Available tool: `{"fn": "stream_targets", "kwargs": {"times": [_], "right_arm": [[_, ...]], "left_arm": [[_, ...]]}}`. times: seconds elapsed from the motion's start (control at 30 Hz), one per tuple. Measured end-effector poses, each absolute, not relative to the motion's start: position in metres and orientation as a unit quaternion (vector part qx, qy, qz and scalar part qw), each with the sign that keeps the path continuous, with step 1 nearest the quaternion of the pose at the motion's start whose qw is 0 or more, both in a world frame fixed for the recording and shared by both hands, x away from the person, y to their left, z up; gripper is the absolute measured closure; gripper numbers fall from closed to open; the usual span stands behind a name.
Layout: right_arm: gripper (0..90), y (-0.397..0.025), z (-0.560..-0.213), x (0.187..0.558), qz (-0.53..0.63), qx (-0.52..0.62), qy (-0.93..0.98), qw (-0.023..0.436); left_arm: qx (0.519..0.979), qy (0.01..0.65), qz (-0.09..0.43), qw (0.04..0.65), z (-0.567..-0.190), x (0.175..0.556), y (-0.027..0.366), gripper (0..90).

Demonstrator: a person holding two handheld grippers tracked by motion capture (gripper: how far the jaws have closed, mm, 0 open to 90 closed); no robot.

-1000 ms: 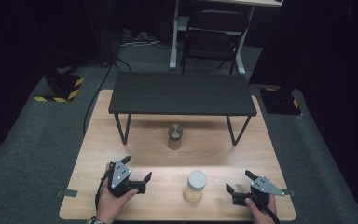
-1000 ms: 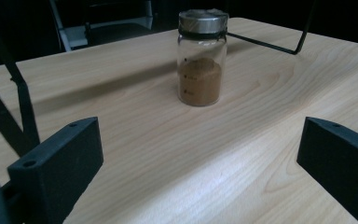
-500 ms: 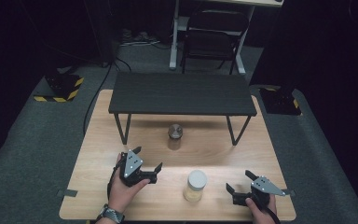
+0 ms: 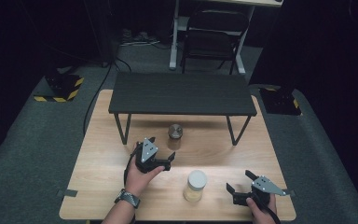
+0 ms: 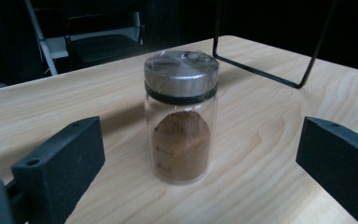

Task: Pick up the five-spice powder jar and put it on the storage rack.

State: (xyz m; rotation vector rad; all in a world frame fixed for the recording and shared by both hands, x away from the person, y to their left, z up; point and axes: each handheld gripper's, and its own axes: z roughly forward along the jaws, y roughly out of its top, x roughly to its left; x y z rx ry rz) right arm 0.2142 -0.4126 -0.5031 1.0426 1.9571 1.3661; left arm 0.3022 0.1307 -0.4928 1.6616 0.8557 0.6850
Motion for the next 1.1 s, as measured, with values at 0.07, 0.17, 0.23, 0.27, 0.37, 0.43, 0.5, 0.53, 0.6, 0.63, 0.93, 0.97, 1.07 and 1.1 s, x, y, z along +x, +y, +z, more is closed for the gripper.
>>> {"fn": "stream_targets", "kwargs": {"times": [0.07,0.17,0.23,0.27,0.37,0.43,0.5,0.53,0.6,0.63,0.93,0.97,1.07,1.1], "right_arm": [[0.2,-0.413,-0.503,0.215,0.506,0.385,0.725,0.265],[0.2,-0.413,-0.503,0.215,0.506,0.384,0.725,0.265],[0.2,-0.413,-0.503,0.215,0.506,0.384,0.725,0.265],[0.2,-0.413,-0.503,0.215,0.507,0.383,0.725,0.265],[0.2,-0.413,-0.503,0.215,0.507,0.384,0.725,0.265],[0.2,-0.414,-0.504,0.215,0.509,0.385,0.724,0.264],[0.1,-0.414,-0.504,0.214,0.509,0.386,0.722,0.265],[0.1,-0.414,-0.504,0.214,0.510,0.386,0.721,0.266],[0.1,-0.414,-0.505,0.213,0.511,0.386,0.720,0.265],[0.1,-0.415,-0.505,0.214,0.512,0.386,0.720,0.264],[0.1,-0.416,-0.505,0.214,0.514,0.388,0.719,0.261],[0.1,-0.416,-0.505,0.214,0.514,0.388,0.719,0.262],[0.1,-0.416,-0.505,0.214,0.514,0.388,0.719,0.262],[0.1,-0.416,-0.505,0.214,0.514,0.388,0.719,0.262]], "left_arm": [[0.700,0.361,0.285,0.546,-0.494,0.309,0.127,1.5],[0.699,0.362,0.285,0.546,-0.495,0.319,0.121,2.7],[0.696,0.364,0.283,0.550,-0.496,0.325,0.118,2.9],[0.693,0.367,0.281,0.554,-0.496,0.331,0.115,3.5],[0.691,0.369,0.278,0.557,-0.497,0.336,0.112,5.7],[0.688,0.368,0.275,0.561,-0.498,0.341,0.110,9.5],[0.686,0.371,0.274,0.563,-0.499,0.346,0.107,10.5],[0.685,0.373,0.274,0.563,-0.500,0.349,0.105,12.4],[0.684,0.371,0.277,0.564,-0.501,0.350,0.104,14.7],[0.683,0.370,0.278,0.565,-0.501,0.350,0.103,17.9],[0.672,0.381,0.283,0.569,-0.504,0.354,0.101,31.8],[0.670,0.382,0.283,0.570,-0.505,0.354,0.101,32.4],[0.666,0.383,0.283,0.574,-0.507,0.355,0.100,32.9],[0.666,0.383,0.283,0.574,-0.507,0.355,0.100,33.0]]}}
